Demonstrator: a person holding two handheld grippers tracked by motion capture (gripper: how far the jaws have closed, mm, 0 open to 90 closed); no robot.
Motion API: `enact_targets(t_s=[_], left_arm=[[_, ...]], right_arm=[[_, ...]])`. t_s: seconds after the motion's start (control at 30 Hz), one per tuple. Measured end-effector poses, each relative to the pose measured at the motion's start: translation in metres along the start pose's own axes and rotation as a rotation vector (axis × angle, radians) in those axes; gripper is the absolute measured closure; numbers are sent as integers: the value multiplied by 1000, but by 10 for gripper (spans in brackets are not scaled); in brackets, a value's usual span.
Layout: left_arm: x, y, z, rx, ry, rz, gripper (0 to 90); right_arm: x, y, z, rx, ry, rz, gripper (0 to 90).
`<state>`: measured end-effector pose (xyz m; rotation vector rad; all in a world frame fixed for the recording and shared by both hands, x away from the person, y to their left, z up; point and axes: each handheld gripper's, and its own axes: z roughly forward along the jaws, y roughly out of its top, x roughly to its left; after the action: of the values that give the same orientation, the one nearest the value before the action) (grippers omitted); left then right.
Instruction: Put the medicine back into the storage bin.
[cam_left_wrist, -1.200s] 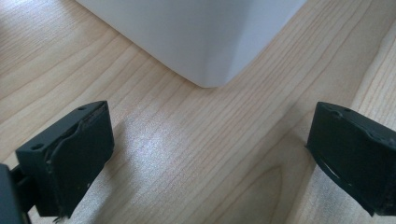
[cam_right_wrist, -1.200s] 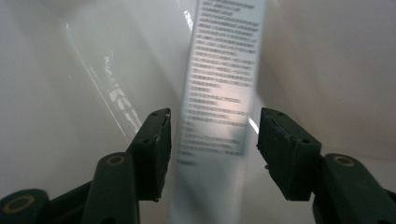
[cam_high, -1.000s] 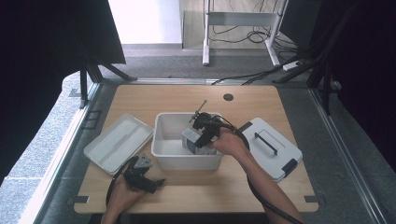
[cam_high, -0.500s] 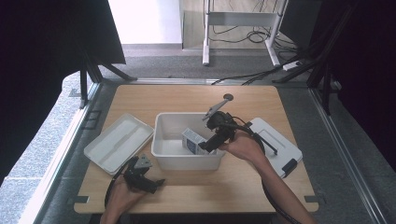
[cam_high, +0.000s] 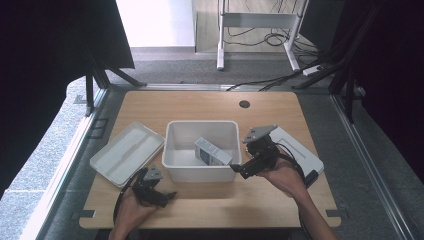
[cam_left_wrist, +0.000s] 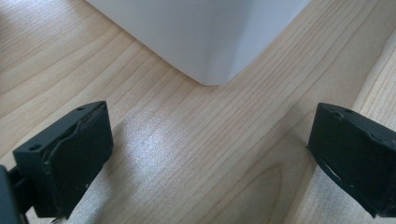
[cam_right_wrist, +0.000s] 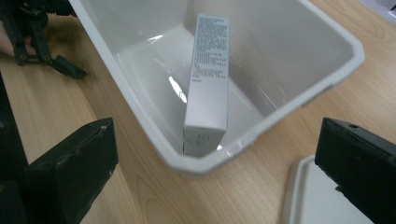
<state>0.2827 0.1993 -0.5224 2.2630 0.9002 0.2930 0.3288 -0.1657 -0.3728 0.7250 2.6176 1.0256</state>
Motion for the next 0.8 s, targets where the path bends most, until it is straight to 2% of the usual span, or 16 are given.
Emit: enact_targets(t_s=[0.13,0.17,0.2,0.23,0.27,0.3,0.6,0.8], left_arm=[[0,0,0,0,0,0,0],[0,0,0,0,0,0,0],[0,0,0,0,0,0,0],[0,0,0,0,0,1,0],[0,0,0,0,0,1,0],[0,0,0,0,0,1,0],[0,0,0,0,2,0,0],[0,0,0,-1,2,0,0]], right_arm=[[0,-14,0,-24,-2,20,0],[0,-25,1,-36,-2,29,0],[0,-25,1,-36,-2,29,0],[2,-34,3,-40,-6,38,0],[2,-34,3,-40,-6,38,0],[3,-43,7,-48,-5,53,0],[6,-83,38,-49,-12,95,0],[7,-101,58,-32,9,117,0]])
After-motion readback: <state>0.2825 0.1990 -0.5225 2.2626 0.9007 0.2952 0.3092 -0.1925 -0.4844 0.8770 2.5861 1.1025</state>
